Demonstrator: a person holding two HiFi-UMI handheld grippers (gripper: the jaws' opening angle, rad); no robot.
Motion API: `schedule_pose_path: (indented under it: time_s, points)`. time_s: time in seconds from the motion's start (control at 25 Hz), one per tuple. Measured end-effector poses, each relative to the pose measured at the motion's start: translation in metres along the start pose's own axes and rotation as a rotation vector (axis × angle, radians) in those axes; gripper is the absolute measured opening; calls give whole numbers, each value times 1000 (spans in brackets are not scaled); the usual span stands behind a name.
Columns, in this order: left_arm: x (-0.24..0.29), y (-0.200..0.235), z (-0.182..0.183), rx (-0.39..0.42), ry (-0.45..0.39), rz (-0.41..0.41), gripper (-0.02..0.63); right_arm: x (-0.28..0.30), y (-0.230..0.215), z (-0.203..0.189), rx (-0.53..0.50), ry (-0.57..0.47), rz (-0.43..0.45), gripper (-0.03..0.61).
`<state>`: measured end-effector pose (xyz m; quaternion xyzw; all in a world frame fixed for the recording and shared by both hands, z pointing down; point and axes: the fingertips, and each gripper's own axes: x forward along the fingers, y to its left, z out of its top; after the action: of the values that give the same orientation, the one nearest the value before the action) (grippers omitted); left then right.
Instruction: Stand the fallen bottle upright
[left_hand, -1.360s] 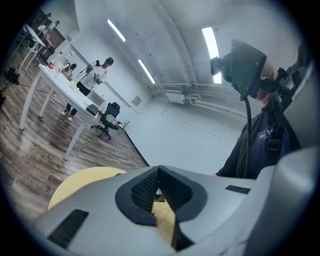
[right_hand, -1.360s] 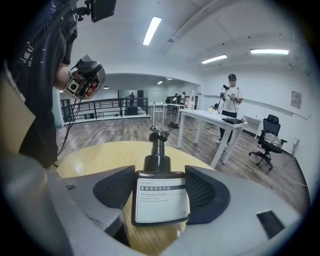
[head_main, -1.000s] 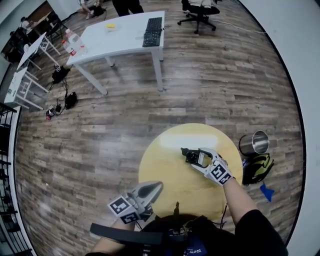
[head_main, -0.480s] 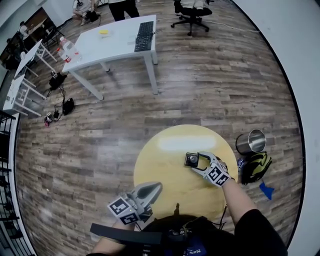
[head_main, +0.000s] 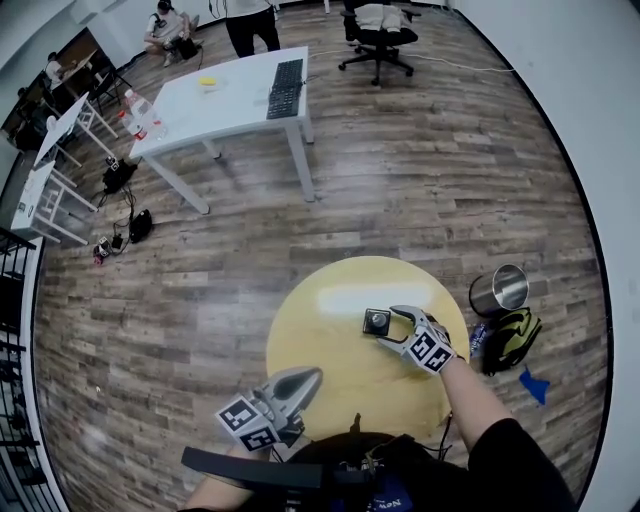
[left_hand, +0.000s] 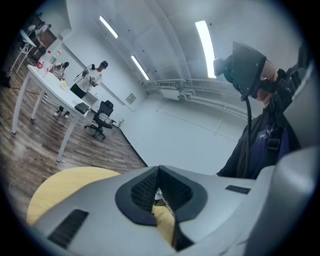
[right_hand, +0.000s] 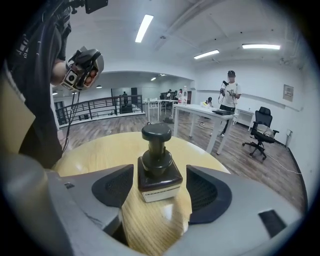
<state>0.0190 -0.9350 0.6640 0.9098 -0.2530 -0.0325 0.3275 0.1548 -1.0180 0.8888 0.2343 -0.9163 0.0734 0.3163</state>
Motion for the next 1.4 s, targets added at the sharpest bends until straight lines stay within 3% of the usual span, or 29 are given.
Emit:
schedule_pose_path:
  time_s: [0.2, 0.36, 0.56, 1.0, 1.12, 1.24, 1.4]
  points:
    - [-7, -25, 7, 36, -13, -5, 3, -42, 10, 15, 3, -29, -29, 344]
    - [-13, -47, 11, 67, -30, -14, 3, -86, 19, 33, 31, -72, -70, 303]
    - [-10, -83, 24, 116, -43, -41, 3, -146, 25, 65, 75, -155, -118, 224]
    - [-49, -171, 47, 208, -109, -95, 3, -269, 106, 177, 38, -400, -143, 35]
    - [-63, -189, 49, 227, -120, -107, 3, -293, 126, 192, 48, -441, -152, 17]
    - [-72, -201, 48, 243, -122, -110, 3, -312, 144, 205, 95, -498, -162, 15]
    - [-86, -218, 53, 263, -126, -113, 3, -341, 157, 220, 244, -601, -164, 12]
